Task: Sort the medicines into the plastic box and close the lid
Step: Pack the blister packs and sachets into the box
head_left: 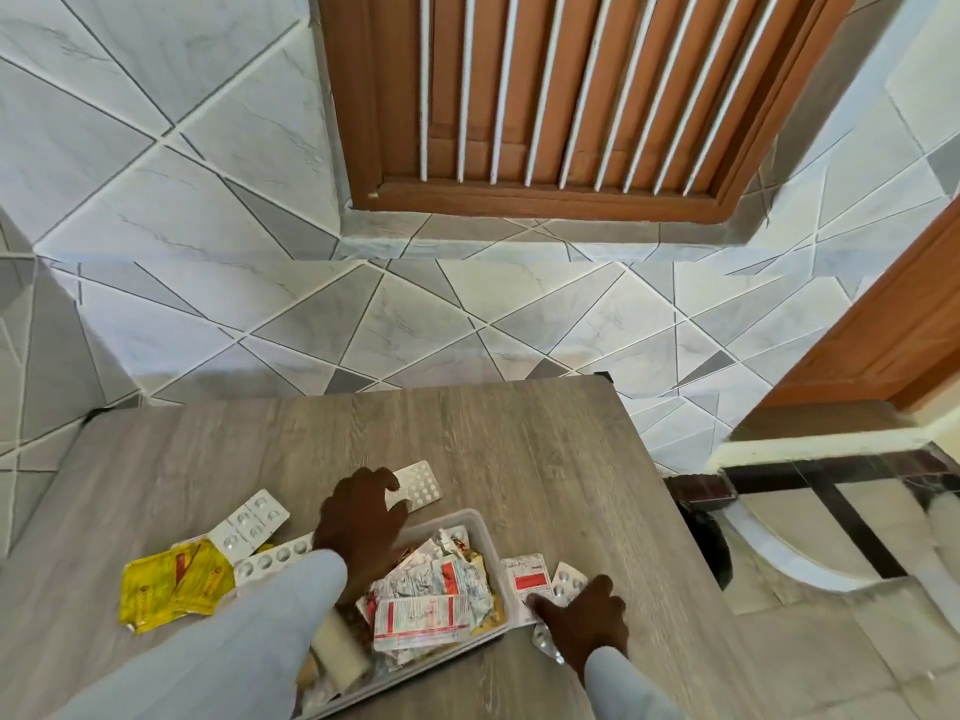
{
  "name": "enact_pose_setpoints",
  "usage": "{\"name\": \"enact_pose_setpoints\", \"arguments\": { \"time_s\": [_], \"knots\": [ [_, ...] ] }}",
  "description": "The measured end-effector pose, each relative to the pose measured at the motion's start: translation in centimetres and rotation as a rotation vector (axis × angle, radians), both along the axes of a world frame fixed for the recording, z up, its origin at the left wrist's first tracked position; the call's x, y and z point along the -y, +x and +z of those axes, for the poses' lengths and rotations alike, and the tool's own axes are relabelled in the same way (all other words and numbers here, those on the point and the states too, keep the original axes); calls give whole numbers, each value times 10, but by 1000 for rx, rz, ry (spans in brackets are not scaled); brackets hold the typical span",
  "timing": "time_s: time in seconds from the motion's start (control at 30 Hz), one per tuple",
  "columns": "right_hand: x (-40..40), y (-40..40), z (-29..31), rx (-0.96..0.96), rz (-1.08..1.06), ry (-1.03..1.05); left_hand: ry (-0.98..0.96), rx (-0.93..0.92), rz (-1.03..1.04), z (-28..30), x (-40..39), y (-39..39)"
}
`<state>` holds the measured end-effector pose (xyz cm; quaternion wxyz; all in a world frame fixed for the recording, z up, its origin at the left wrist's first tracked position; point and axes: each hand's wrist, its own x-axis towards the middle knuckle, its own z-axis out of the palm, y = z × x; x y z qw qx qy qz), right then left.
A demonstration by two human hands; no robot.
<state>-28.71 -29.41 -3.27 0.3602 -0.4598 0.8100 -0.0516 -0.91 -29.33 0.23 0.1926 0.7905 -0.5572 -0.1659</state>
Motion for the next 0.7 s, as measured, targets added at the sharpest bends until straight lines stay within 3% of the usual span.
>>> {"name": "enact_pose_setpoints", "arguments": {
  "time_s": [0.2,0.37,0.53,0.63,0.7],
  "knots": [
    [30,20,-6,41,91,38,358,-116,182,-21,38,22],
    [43,20,-9,120,46,41,508,47,93,-32,59,21],
    [49,21,-23,200,15,87,474,180,27,-39,73,9],
    [47,24,-13,258,43,-21,428,120,57,-36,76,6],
    [47,24,0,341,15,-85,335,-20,126,-32,76,11]
  ]
}}
